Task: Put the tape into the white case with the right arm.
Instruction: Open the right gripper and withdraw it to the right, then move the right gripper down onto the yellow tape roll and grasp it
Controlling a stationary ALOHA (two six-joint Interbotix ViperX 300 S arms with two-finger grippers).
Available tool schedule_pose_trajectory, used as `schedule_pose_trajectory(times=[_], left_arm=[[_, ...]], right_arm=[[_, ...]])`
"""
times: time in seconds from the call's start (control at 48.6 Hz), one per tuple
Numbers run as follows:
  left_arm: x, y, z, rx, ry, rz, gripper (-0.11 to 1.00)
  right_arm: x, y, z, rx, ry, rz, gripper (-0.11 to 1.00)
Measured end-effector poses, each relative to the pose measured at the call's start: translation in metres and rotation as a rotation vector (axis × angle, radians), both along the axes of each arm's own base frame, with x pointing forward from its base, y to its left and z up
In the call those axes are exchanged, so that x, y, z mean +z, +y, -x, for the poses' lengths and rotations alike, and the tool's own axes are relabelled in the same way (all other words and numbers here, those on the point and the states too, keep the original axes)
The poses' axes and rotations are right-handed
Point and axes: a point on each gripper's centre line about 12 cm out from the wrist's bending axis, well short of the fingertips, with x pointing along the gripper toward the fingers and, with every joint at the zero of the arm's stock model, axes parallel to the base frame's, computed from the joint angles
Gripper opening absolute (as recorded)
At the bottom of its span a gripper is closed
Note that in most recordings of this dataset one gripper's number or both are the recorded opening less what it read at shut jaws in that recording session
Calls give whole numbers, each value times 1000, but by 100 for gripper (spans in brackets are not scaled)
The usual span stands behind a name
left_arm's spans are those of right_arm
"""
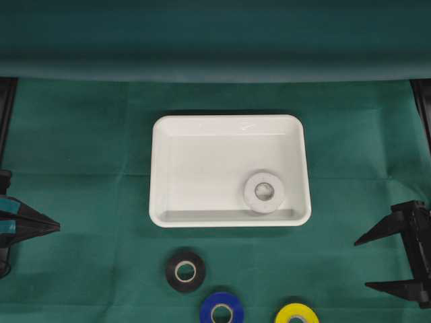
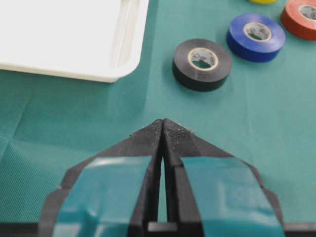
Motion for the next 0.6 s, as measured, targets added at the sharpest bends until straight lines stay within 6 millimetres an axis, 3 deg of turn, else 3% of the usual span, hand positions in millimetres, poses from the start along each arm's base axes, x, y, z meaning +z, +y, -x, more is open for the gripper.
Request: schedule_pose_trajectory(times=[0.185, 0.597], left_arm=[[0, 0, 0, 0, 0, -2, 0], [0, 0, 0, 0, 0, -1, 0]], right_arm=[[-4, 3, -6, 8, 39, 10, 67], [-3, 16, -46, 32, 99, 14, 67]])
